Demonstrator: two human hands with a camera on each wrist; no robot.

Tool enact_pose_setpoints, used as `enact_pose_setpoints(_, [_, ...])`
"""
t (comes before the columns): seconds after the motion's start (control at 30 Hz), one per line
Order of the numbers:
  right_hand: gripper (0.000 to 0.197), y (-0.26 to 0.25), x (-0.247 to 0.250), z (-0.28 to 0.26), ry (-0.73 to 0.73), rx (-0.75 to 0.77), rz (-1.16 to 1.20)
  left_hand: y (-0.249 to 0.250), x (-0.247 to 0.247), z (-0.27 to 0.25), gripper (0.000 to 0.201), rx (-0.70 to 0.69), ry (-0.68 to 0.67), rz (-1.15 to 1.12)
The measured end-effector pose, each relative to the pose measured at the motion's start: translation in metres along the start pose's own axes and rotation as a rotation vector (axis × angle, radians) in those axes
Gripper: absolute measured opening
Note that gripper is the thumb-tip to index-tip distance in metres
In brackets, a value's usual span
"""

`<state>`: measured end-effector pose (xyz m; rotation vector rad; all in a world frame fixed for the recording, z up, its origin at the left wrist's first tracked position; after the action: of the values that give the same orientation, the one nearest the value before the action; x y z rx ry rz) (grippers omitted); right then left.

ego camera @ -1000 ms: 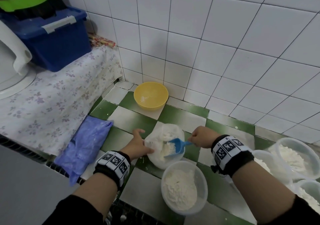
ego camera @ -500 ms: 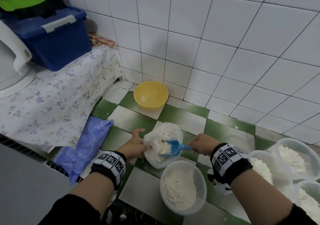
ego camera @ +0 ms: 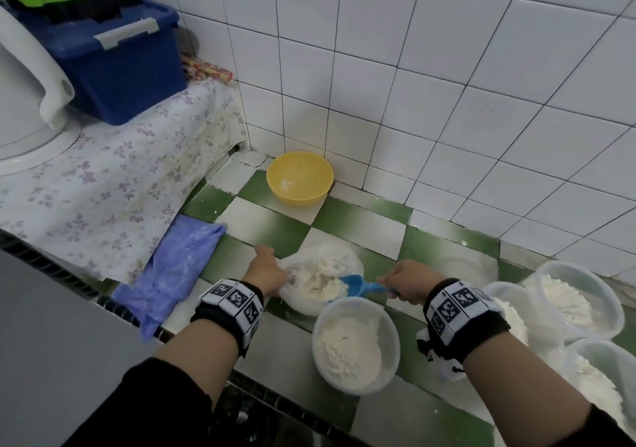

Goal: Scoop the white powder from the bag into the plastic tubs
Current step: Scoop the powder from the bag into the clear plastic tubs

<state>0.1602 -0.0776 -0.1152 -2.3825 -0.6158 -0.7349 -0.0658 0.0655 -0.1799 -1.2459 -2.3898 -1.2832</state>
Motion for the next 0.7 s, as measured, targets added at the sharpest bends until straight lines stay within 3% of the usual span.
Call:
enact_pose_setpoints(0.17, [0.032,0.003,0.000,-0.003,0.008,0.036,0.026,0.002,-0.002,-0.005,0.065,-0.019,0.021,-0.084])
enact_pose_setpoints(0.47, [0.026,0.013,0.018,-0.022,-0.005,0.164,0.414,-0.002,-0.012,-0.036,0.062,-0.093,-0.040,-0.471])
enact_pose_setpoints(0.7, [0.018,0.015,0.040,-0.062,-0.019,0.293,0.664,-0.011,-0.017,-0.057,0.076,-0.110,-0.017,-0.547])
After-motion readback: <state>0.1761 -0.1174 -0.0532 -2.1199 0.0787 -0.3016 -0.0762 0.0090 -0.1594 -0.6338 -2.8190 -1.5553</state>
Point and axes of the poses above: each hand's wrist, its own z-axis towards the middle knuckle, its own x-axis out of the back of the hand, y = z × x, the point moved 9 cm from there along z, towards the middle knuckle
